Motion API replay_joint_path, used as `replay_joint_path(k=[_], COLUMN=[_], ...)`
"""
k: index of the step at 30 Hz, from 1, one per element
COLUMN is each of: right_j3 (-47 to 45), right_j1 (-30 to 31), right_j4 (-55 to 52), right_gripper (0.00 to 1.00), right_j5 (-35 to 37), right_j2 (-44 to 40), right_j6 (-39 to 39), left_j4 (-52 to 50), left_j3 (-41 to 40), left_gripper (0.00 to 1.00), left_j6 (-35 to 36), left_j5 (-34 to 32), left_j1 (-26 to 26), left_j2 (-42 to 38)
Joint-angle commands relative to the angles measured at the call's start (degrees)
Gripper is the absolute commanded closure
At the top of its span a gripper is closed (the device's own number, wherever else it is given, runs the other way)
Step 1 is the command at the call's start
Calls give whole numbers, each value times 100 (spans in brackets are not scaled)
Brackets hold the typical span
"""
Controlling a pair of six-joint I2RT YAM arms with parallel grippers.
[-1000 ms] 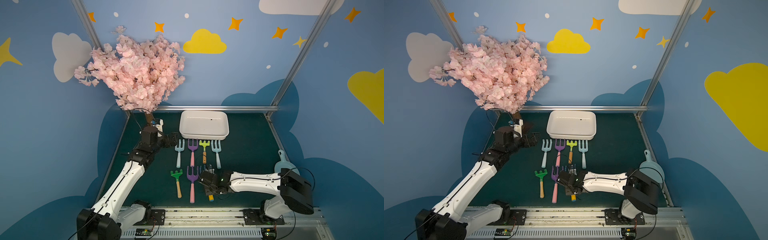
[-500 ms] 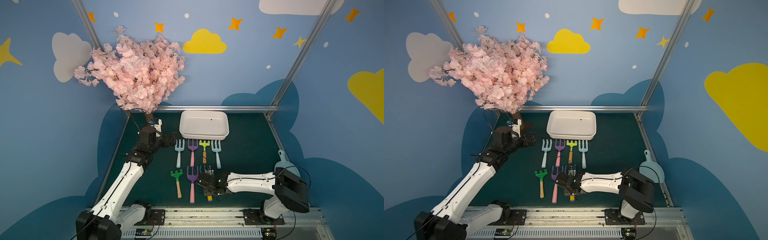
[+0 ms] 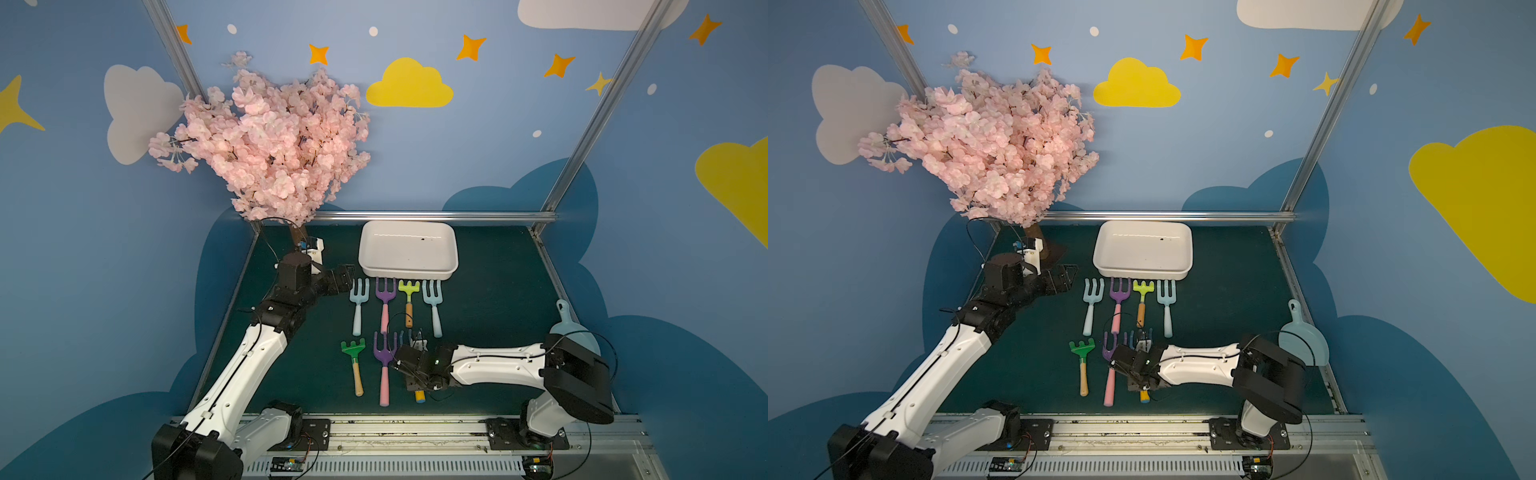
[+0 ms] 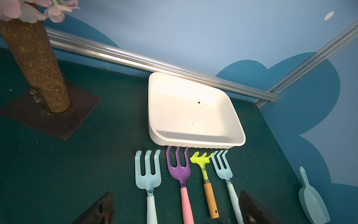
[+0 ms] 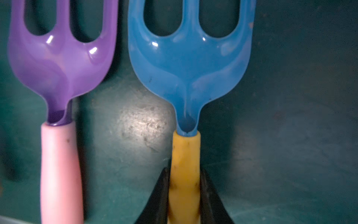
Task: Take the hand rake out of the storage box
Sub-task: Place the rake at the center of the board, then reset both arms
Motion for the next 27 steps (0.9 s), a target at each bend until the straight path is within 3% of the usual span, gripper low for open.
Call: replay_joint_path(k=[1, 6, 10, 11, 16, 18, 22, 24, 27], right_j3=[-112, -180, -402, -533, -1034, -1582, -2559, -2848, -3178], right_j1=[24, -44, -682, -1013, -2916, -3495, -4844, -5385, -6137], right_j4=[224, -19, 222, 470, 1252, 2136, 3689, 4069, 4640], right_gripper=[68, 50, 14, 10, 5, 4, 4, 4, 4], right_j5=[63, 822, 1482, 1491, 1681, 1862, 1105, 1075, 626], right_j2=[-216, -1239, -2308, -2604, -3967, -4451, -4962, -4796, -4298], right_j6=[-66, -690, -2060, -2459, -4072, -4764, -5595, -5492, -5086], left_j4=[-25, -56, 532, 581, -2, 289, 2891, 4090, 4800], left_j3=[-49, -174, -1000, -1183, -1363, -1690, -3348, -3932, -4085], left_gripper=[0, 0, 0, 0, 0, 0, 0, 0, 0], left_j6=[48, 97, 210, 327, 630, 615, 1481, 1842, 2613], left_j5=[28, -502, -1509, -1766, -2748, -2708, -2666, -2806, -2215], left_j1=[34, 42, 46, 47, 87, 94, 113, 142, 153], left_j2=[-89, -294, -1023, -1145, -836, -862, -1109, -860, -49])
